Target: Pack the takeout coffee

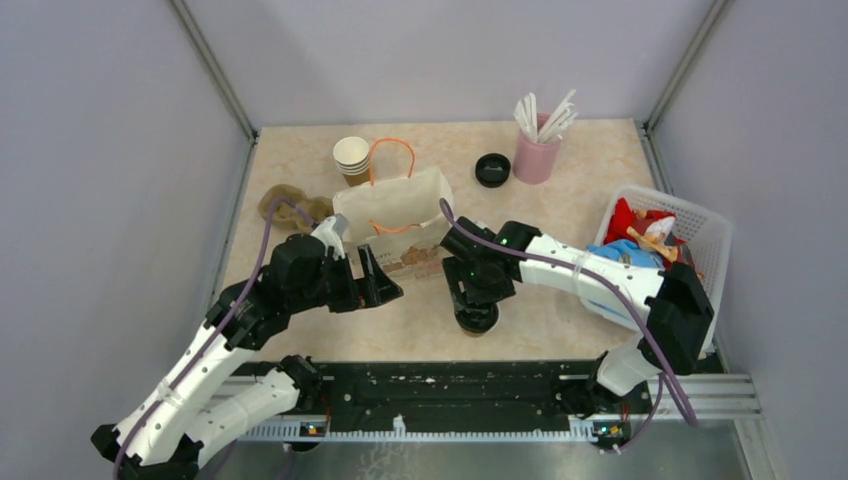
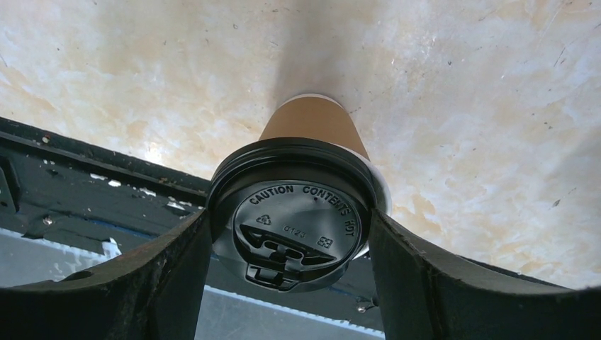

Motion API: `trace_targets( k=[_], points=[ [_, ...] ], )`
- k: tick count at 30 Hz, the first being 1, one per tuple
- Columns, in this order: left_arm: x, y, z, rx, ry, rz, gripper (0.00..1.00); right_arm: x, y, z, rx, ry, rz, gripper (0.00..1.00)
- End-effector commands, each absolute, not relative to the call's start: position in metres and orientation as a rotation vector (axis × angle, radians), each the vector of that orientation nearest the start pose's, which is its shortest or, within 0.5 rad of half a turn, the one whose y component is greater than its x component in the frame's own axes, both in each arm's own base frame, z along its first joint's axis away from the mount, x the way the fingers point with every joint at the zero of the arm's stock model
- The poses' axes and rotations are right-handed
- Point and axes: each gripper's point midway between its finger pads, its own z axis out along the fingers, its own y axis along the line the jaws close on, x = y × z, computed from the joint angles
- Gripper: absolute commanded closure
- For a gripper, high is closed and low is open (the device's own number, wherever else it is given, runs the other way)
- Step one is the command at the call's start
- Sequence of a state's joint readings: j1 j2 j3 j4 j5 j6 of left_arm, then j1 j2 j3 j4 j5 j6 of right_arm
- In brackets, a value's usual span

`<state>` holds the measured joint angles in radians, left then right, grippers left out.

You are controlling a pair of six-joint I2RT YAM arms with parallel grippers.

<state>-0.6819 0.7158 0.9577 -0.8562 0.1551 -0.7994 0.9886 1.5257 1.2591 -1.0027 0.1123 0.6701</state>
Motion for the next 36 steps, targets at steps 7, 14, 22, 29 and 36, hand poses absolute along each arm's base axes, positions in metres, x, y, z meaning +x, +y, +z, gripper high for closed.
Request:
trace_targets(
  k=[7,14,22,29,36],
  points=[
    [0.116,-0.181,0.249,-0.136,2.448,-1.017,0.05,0.169,0.271,0.156,-0.420,2.743,0.219,0.28],
    [0.106,-0.198,0.233,-0.062,2.537,-1.104,0.08,0.164,0.264,0.143,-0.415,2.768,0.178,0.27],
    [0.109,-0.201,0.202,-0.043,2.541,-1.099,0.21,0.163,0.259,0.127,-0.415,2.787,0.134,0.26],
    [0.115,-0.205,0.191,-0.022,2.518,-1.084,0.25,0.162,0.260,0.120,-0.424,2.802,0.127,0.25],
    [0.118,-0.211,0.185,0.003,2.519,-1.090,0.26,0.165,0.263,0.114,-0.433,2.800,0.119,0.24]
  ],
)
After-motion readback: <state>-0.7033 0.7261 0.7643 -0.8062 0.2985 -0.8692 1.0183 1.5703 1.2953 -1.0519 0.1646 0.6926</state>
